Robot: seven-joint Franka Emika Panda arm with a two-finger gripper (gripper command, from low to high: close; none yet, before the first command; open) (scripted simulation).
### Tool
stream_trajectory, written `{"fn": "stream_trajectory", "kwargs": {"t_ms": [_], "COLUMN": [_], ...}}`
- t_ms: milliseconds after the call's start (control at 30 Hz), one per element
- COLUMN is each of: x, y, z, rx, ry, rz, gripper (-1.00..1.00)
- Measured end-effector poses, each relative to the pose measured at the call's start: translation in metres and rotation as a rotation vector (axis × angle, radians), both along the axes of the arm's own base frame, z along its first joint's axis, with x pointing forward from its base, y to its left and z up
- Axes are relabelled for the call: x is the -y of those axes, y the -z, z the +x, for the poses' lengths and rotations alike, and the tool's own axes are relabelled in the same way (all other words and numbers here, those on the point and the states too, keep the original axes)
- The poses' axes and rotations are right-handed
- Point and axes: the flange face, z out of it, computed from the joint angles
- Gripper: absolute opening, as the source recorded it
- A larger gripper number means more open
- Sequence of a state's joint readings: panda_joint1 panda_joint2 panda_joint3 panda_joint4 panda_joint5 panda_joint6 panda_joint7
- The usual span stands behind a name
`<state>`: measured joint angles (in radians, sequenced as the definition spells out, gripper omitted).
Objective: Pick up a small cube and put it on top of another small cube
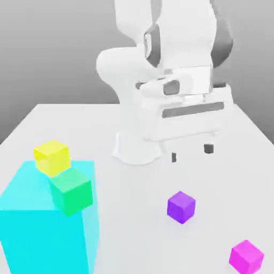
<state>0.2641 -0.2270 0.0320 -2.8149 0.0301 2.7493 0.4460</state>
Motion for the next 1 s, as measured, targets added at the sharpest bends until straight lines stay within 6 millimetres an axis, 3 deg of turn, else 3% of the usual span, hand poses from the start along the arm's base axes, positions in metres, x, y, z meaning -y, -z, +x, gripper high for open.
{"fn": "stream_trajectory", "kwargs": {"t_ms": [100,133,333,367,600,867,1000], "x": [-0.008,-0.011,-0.01,-0.009,-0.009,-0.008,0.024], "y": [0.074,0.09,0.145,0.151,0.151,0.091,0.053], "z": [-0.043,-0.05,-0.056,-0.057,-0.057,-0.055,-0.013], "rx": [-0.116,-0.132,-0.149,-0.149,-0.15,-0.15,-0.153], "ry": [-0.123,-0.146,-0.158,-0.158,-0.158,-0.151,0.015], "rz": [-0.051,-0.058,-0.063,-0.063,-0.063,-0.064,-0.051], "gripper": [0.0,0.0,0.0,-1.0,-1.0,-1.0,-1.0]}}
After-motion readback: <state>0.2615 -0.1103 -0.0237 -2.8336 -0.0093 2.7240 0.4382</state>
